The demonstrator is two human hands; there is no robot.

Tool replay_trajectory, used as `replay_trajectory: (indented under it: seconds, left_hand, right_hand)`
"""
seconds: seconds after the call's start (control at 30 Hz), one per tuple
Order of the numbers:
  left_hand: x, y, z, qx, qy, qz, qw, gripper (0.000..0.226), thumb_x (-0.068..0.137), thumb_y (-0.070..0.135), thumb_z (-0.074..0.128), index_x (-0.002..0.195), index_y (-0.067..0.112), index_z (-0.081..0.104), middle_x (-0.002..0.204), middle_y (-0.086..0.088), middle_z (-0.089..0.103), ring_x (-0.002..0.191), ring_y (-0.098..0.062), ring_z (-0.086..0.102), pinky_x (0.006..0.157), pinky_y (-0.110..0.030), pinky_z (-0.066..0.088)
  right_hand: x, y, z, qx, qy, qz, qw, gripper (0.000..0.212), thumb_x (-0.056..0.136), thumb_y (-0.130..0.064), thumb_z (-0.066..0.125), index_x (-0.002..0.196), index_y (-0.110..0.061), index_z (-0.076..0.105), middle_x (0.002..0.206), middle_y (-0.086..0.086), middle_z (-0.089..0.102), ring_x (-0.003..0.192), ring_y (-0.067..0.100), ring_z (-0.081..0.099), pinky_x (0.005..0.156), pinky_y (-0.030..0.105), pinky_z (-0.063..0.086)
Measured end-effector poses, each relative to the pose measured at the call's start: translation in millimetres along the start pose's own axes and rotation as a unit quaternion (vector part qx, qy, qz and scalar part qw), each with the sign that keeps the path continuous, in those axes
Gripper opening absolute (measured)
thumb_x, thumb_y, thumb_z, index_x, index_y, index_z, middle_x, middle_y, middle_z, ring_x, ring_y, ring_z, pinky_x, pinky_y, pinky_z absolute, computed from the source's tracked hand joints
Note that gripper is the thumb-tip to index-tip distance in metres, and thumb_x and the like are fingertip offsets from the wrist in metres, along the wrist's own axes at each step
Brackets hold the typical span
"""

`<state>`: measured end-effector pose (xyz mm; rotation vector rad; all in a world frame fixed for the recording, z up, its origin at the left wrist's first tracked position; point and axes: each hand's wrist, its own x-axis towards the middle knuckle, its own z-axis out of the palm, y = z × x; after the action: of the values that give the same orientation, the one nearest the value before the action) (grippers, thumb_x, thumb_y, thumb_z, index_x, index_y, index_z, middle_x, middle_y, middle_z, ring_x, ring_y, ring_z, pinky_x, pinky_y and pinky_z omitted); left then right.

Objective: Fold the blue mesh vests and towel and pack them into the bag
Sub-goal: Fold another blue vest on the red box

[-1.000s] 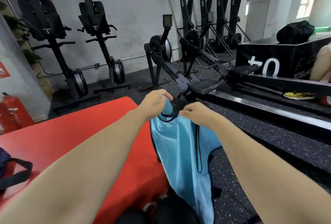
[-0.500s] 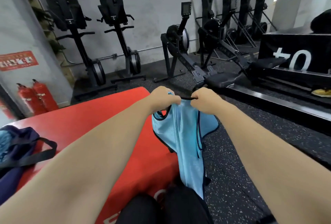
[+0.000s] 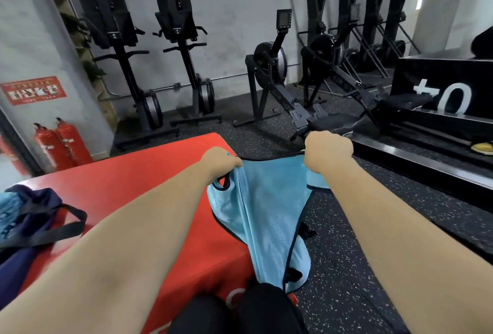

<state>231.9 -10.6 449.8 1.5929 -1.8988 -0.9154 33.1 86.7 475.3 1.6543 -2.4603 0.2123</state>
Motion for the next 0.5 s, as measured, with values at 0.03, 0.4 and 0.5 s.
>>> replay_trajectory:
  seconds: [0.03,0.4,0.5]
  left_hand:
    - [-1.9,3.3,0.4,-0.027,-0.02,-0.013,0.999,0.04,0.071,0.016,0.073,0.055,0.017,0.037,0.055,-0.001,0.035,0.053,-0.02,0.032,0.051,-0.025,0.028]
    - [-0.5,50.2,17.4,-0.04,-0.109,0.094,0.989,0.027,0.088,-0.012,0.045,0.091,0.015,0.048,0.093,-0.012,0.048,0.088,-0.022,0.04,0.067,-0.029,0.031]
    - [5.9,56.7,26.9,0.049,-0.09,0.145,0.984,0.019,0.093,0.0,0.042,0.081,0.013,0.038,0.088,-0.015,0.048,0.081,-0.026,0.044,0.059,-0.032,0.027]
  right_hand:
    - [-0.6,1.2,-4.4,-0.002,0.007,0.006,1.0,0.016,0.091,-0.008,0.053,0.105,-0.013,0.058,0.114,0.011,0.064,0.104,0.031,0.062,0.073,0.032,0.038]
    - [1.2,15.5,-32.4,0.018,0.017,0.057,0.998,0.017,0.084,-0.026,0.056,0.074,-0.016,0.048,0.071,0.0,0.05,0.061,0.019,0.048,0.055,0.026,0.029]
    - [0.9,23.3,-34.0,-0.007,0.045,0.065,0.997,0.013,0.086,-0.02,0.058,0.078,-0.014,0.048,0.074,-0.001,0.049,0.068,0.021,0.052,0.059,0.027,0.031]
